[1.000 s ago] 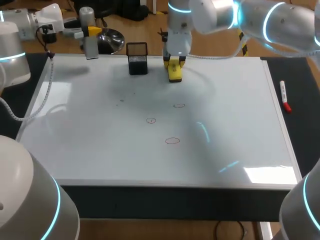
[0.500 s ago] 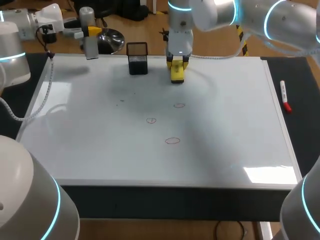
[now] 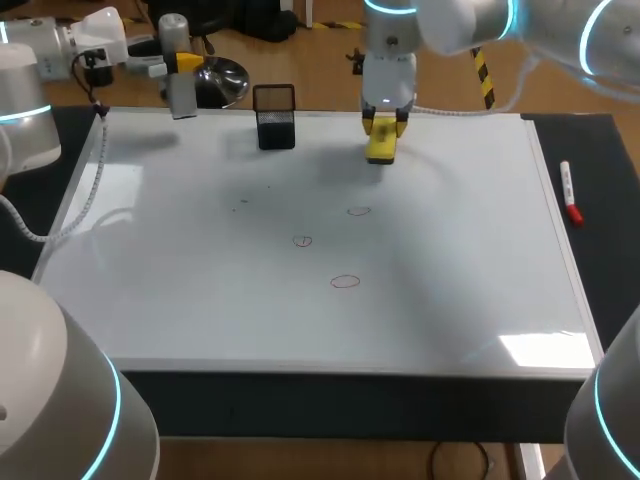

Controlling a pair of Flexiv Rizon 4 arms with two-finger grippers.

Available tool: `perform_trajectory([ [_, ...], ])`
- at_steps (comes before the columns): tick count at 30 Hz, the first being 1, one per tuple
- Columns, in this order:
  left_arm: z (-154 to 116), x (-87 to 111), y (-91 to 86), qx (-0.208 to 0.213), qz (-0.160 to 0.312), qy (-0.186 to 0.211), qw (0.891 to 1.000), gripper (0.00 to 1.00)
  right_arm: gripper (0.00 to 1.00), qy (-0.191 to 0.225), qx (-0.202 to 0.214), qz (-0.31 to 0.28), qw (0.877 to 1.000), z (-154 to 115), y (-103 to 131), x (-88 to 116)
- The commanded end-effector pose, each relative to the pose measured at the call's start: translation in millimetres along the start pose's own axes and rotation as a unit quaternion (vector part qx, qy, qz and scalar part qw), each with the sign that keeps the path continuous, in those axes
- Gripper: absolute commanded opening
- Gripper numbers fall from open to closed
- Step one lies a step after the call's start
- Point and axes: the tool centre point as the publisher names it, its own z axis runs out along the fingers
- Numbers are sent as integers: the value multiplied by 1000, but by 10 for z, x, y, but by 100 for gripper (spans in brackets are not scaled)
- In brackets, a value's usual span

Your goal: Pick up the inspection probe, press it on each red-marked spot on the whiteboard one by one, put down the probe, pick up the eraser, and wipe off all the red marks.

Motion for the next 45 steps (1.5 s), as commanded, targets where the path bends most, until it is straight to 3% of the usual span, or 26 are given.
perform_trajectory([
  [1,-1,22,-17,0,1,-3,1000,0,0,-4,44,6,999,-270,241,237],
  [17,-1,22,-17,0,1,-3,1000,0,0,-6,37,105,994,-339,413,918],
  [29,-1,22,-17,0,1,-3,1000,0,0,-13,32,179,983,-278,345,1390],
  [45,-1,22,-17,0,1,-3,1000,0,0,-17,8,235,972,-168,324,1905],
])
